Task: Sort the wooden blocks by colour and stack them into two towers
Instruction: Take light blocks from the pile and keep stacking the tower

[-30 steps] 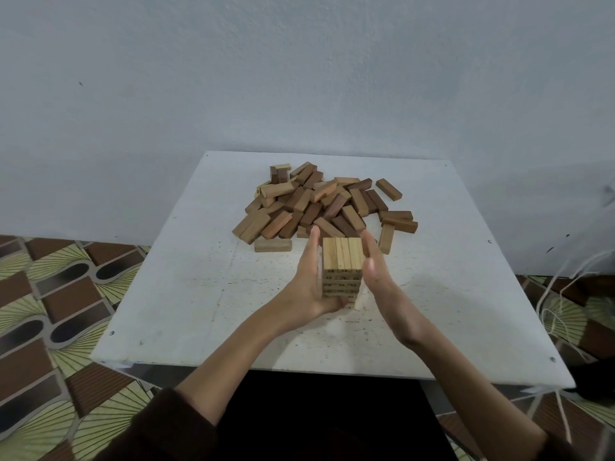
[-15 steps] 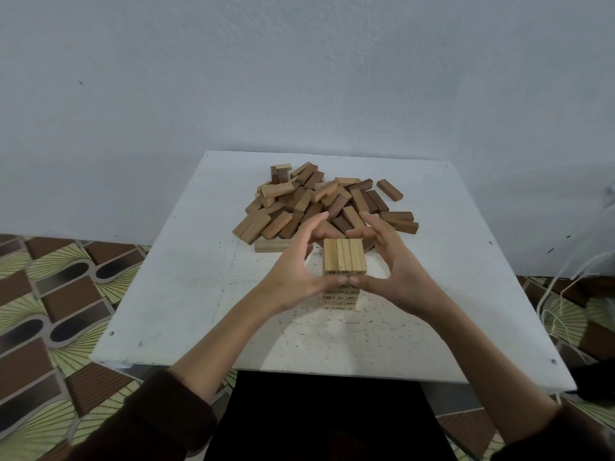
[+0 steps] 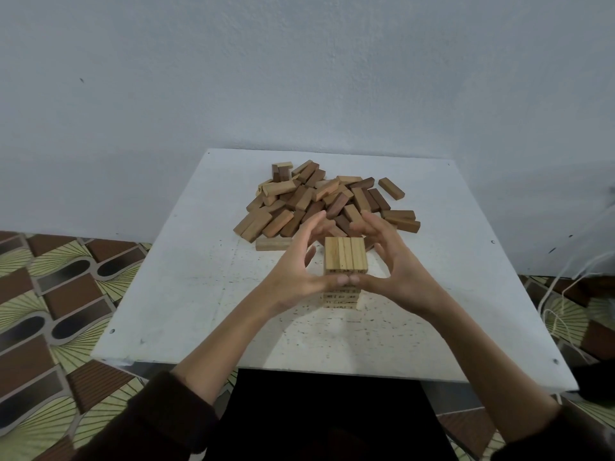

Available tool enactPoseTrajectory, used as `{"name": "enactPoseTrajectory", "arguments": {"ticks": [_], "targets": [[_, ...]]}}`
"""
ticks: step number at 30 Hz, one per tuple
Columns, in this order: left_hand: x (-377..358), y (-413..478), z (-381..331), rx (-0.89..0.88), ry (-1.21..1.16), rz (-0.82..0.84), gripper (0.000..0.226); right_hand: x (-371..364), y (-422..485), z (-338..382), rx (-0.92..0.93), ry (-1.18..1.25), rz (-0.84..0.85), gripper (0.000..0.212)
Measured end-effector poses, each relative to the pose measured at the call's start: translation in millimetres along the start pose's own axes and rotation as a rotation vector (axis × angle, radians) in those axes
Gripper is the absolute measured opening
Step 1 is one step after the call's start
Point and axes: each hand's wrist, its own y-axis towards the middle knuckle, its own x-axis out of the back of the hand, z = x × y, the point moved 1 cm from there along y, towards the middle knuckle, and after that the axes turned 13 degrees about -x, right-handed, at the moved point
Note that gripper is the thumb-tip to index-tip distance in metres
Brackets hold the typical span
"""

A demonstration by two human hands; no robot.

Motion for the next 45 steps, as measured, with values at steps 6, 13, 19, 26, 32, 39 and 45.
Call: {"name": "enactPoseTrajectory", "arguments": {"ticks": [6,13,19,26,32,39,45], "targets": [[-14,-11,-7,0.141,-0.279,-0.088,0.1,-24,-11,0,-0.123,0.291,-0.033,0.087],[-28,-16,0,0.175,-0.351,-0.042,0.085,-45,-15,-6,-0.161,0.437,-0.019,0.074],[-32,-14,-4,0.153,-0.38,-0.011,0.087,-46,-14,-3,-0.143,0.455,0.051,0.069],[-33,-16,-4,0.176,-0.42,-0.029,0.106,-47,-15,-2,-0.157,0.455,0.057,0.073],[-31,-17,-3,0.189,-0.382,-0.052,0.094,-47,-17,-2,-0.165,0.448,0.034,0.092],[-8,-12,8,0.042,-0.142,-0.018,0.103,-13,-10,-6,-0.038,0.197,0.007,0.09],[-1,-3,10,-0.023,-0.019,-0.018,0.095,0,-2,-2,0.02,0.04,-0.036,0.091]]}}
